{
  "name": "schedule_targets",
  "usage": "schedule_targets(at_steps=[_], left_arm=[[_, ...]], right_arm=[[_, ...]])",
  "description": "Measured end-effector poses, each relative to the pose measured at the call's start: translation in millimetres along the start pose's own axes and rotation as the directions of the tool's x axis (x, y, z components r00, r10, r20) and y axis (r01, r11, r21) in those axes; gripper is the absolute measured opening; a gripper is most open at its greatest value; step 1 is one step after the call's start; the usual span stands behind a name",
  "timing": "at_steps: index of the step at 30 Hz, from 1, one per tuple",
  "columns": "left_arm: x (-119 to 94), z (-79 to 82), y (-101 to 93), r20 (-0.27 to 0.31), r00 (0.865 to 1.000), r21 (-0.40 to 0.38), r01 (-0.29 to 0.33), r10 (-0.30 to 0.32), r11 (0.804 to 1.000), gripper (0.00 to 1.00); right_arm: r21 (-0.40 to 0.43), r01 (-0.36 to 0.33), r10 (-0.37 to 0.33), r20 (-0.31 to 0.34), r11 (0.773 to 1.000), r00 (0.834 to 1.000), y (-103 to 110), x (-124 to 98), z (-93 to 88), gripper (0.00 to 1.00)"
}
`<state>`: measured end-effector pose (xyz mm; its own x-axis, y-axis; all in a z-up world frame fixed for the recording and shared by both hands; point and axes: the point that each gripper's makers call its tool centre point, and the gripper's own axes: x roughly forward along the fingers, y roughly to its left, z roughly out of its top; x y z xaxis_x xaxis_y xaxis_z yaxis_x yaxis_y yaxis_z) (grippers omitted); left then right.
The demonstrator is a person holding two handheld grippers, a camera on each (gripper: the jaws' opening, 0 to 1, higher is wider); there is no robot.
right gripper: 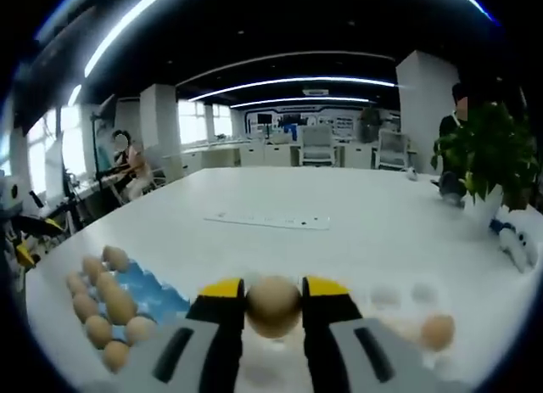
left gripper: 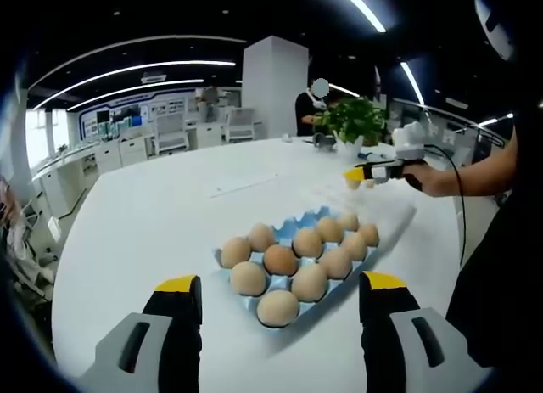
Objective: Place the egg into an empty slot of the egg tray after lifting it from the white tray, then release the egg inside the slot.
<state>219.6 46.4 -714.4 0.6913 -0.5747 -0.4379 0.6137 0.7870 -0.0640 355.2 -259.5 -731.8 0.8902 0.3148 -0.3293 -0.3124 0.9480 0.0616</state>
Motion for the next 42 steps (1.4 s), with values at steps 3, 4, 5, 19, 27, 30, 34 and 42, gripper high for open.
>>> schedule_targets(at_steps=[3,4,5,19,27,30,34,42], left_arm=[[-1,-1.4,0.7,-0.002,1.000,-0.002,-0.003,0.003,1.000,0.75],[-1,-2.1,0.6,-0.003,1.000,-0.003,-0.002,0.002,1.000,0.75],[-1,-2.9,0.4,-0.006,1.000,-0.002,-0.001,0.001,1.000,0.75],[-2,-4.0,0.9,-0.006,1.000,-0.005,-0.004,0.004,1.000,0.74],[-3,-5.2,2.4,-0.011,1.000,-0.003,-0.009,0.009,1.000,0.74],[-3,-4.8,1.7,-0.009,1.000,-0.005,-0.006,0.006,1.000,0.74],[-3,-5.4,2.1,-0.010,1.000,-0.005,-0.008,0.008,1.000,0.74],[-4,-6.4,3.1,-0.012,1.000,-0.007,-0.009,0.008,1.000,0.74]], right_arm=[[0.013,-0.009,0.009,0.001,1.000,1.000,4,1,-0.8,0.26],[0.019,-0.017,0.017,-0.001,1.000,1.000,7,2,-1.2,0.26],[0.019,-0.022,0.022,-0.001,1.000,1.000,10,2,-1.1,0.26],[0.028,-0.160,0.160,0.004,0.987,0.987,74,22,3.6,0.26],[0.025,-0.232,0.232,0.001,0.972,0.973,108,31,6.3,0.26],[0.020,-0.262,0.262,-0.005,0.965,0.965,123,34,5.4,0.26],[0.013,-0.292,0.292,-0.007,0.956,0.956,138,38,6.1,0.26],[0.006,-0.339,0.339,-0.022,0.941,0.940,161,47,4.1,0.26]])
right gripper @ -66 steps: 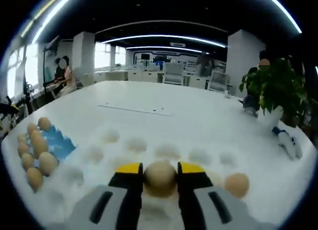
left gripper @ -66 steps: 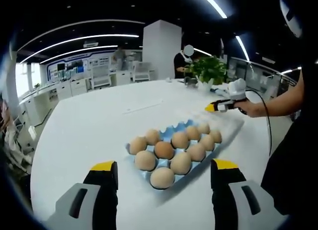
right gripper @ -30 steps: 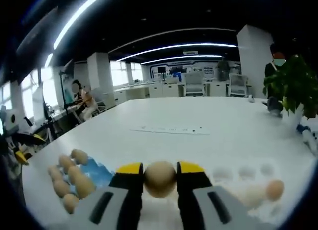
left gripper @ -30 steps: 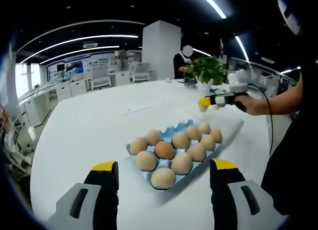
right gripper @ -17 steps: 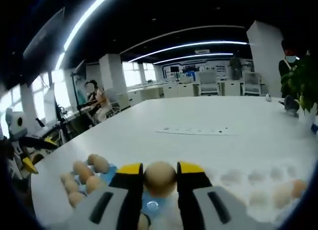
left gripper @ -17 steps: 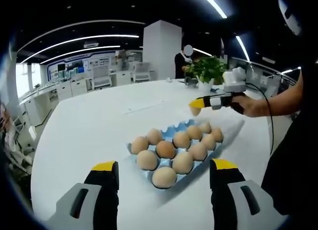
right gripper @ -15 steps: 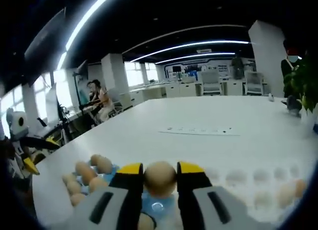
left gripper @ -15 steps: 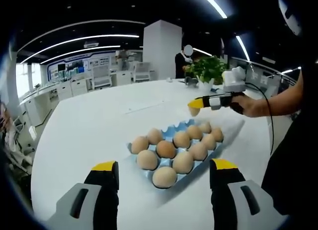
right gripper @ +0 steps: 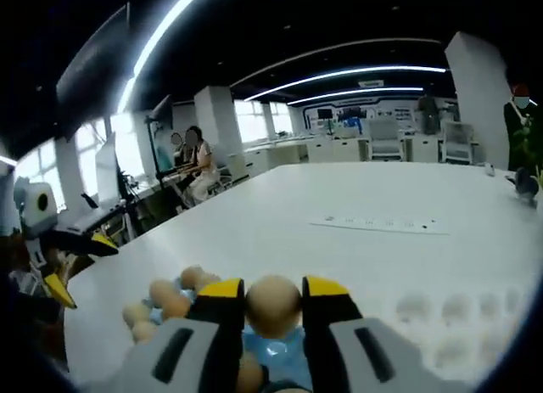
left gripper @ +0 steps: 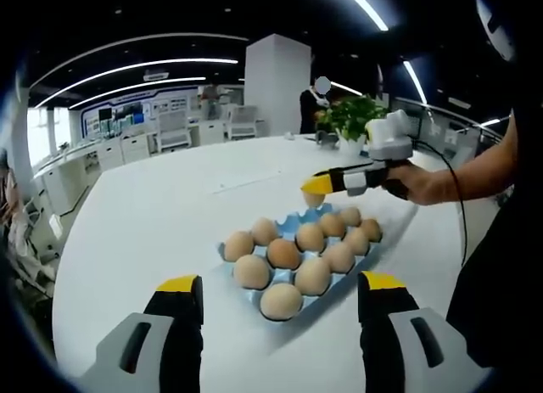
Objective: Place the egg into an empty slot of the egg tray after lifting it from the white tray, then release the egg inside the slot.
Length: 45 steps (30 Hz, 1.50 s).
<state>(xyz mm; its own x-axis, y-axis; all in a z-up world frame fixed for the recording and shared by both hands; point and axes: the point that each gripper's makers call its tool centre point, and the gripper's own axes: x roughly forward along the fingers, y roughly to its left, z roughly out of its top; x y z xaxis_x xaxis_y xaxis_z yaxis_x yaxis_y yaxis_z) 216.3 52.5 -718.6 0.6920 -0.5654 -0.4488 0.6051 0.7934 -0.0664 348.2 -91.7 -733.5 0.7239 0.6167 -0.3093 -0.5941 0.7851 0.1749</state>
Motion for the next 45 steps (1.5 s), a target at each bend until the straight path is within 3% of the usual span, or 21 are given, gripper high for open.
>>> schedule_targets(at_steps=[21,45], left_arm=[[0,1.0,2.1,0.001,1.000,-0.007,-0.003,0.003,1.000,0.73],[0,-0.6,3.3,-0.004,1.000,-0.004,-0.002,0.002,1.000,0.72]], right_arm=[[-0.031,-0.077,0.076,-0.057,0.997,0.996,26,29,-15.1,0.26],[-0.002,-0.115,0.114,-0.121,0.993,0.986,31,39,-35.4,0.27]])
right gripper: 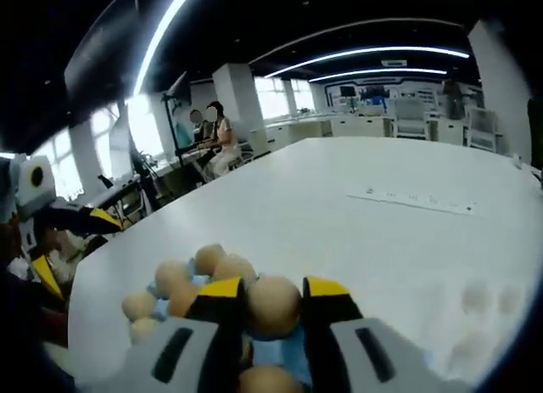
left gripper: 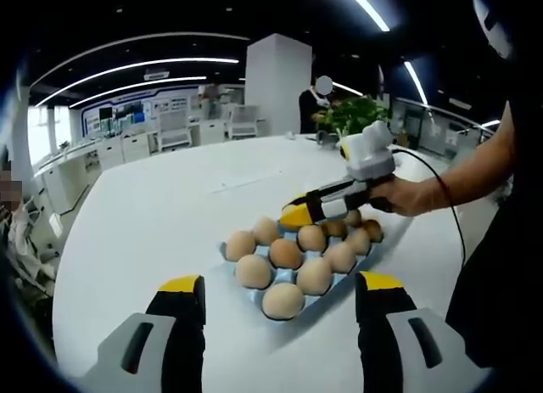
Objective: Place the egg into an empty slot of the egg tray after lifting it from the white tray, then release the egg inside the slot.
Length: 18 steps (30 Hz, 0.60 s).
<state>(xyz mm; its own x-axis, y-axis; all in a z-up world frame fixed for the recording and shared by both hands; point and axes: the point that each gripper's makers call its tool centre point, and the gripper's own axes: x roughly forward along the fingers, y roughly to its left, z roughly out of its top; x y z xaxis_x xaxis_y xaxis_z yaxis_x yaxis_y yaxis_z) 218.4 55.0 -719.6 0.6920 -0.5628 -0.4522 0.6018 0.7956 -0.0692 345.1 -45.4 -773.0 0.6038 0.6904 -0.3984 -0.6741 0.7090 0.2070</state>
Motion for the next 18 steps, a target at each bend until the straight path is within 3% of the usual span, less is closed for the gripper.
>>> schedule_targets(at_steps=[7,18], left_arm=[[-0.4,-1.1,-0.5,-0.005,1.000,0.002,0.003,-0.003,1.000,0.70],[-1.7,0.9,-0.3,-0.001,1.000,0.001,-0.003,0.003,1.000,0.70]], right_arm=[[0.048,-0.008,0.008,-0.006,0.999,1.000,-1.4,0.8,-2.3,0.27],[0.046,-0.015,0.015,0.003,0.999,1.000,-1.0,-0.7,-2.3,0.26]])
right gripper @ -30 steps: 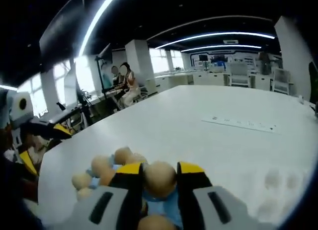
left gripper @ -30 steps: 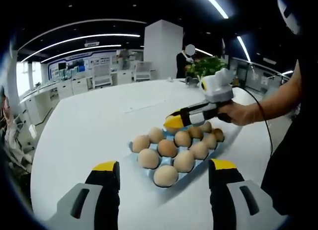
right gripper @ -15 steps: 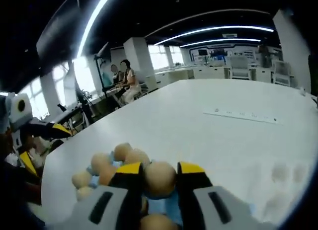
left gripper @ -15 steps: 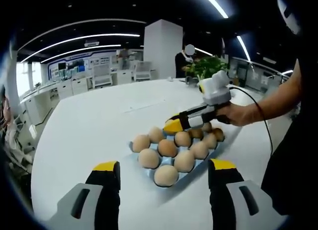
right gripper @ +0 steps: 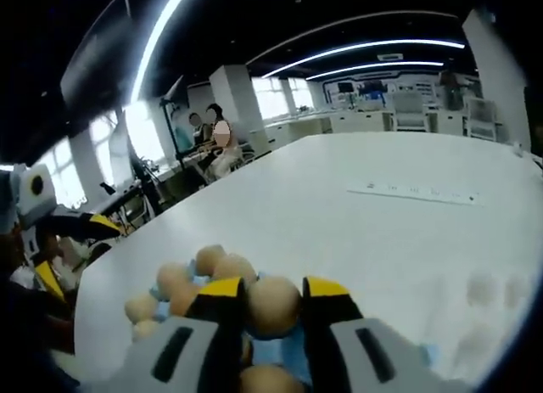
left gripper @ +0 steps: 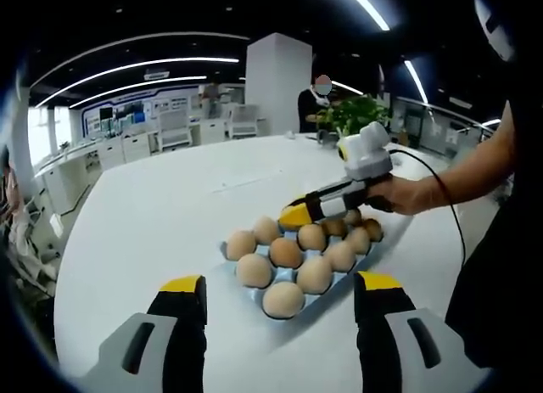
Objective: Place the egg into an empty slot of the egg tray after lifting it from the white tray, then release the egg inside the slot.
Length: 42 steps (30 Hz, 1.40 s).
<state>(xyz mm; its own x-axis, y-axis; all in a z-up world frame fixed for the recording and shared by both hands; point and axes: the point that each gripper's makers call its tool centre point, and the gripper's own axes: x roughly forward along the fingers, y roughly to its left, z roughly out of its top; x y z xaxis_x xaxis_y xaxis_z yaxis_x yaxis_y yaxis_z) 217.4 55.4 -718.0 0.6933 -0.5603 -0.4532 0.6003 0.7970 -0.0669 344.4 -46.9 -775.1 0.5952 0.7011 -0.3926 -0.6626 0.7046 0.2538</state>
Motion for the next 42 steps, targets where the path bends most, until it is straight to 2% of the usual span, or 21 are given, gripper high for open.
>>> schedule_targets(at_steps=[16,22,30,32,34,37,42], left_arm=[[2,2.0,-4.3,0.002,1.000,0.008,0.008,-0.008,1.000,0.70],[3,4.8,-5.9,0.007,1.000,0.012,0.011,-0.011,1.000,0.71],[6,8.5,-8.5,0.014,1.000,0.021,0.019,-0.019,1.000,0.71],[6,9.2,-8.5,0.016,1.000,0.020,0.019,-0.019,1.000,0.71],[6,9.4,-8.9,0.016,1.000,0.022,0.021,-0.021,1.000,0.71],[7,8.7,-9.7,0.011,1.000,0.025,0.023,-0.024,0.999,0.71],[8,9.3,-10.7,0.013,1.000,0.026,0.028,-0.028,0.999,0.71]], right_arm=[[0.009,-0.011,0.011,0.016,1.000,1.000,0,-22,2.4,0.24],[0.032,0.020,-0.022,0.053,0.999,0.998,-11,-39,6.9,0.24],[0.044,0.082,-0.085,0.069,0.996,0.994,-37,-61,4.0,0.25],[0.013,0.120,-0.120,0.073,0.993,0.990,-46,-69,2.9,0.25],[0.020,0.140,-0.141,0.084,0.990,0.986,-54,-78,2.6,0.25],[0.017,0.212,-0.213,0.094,0.977,0.973,-75,-95,2.0,0.25],[0.059,0.314,-0.319,0.121,0.947,0.940,-112,-132,1.4,0.26]])
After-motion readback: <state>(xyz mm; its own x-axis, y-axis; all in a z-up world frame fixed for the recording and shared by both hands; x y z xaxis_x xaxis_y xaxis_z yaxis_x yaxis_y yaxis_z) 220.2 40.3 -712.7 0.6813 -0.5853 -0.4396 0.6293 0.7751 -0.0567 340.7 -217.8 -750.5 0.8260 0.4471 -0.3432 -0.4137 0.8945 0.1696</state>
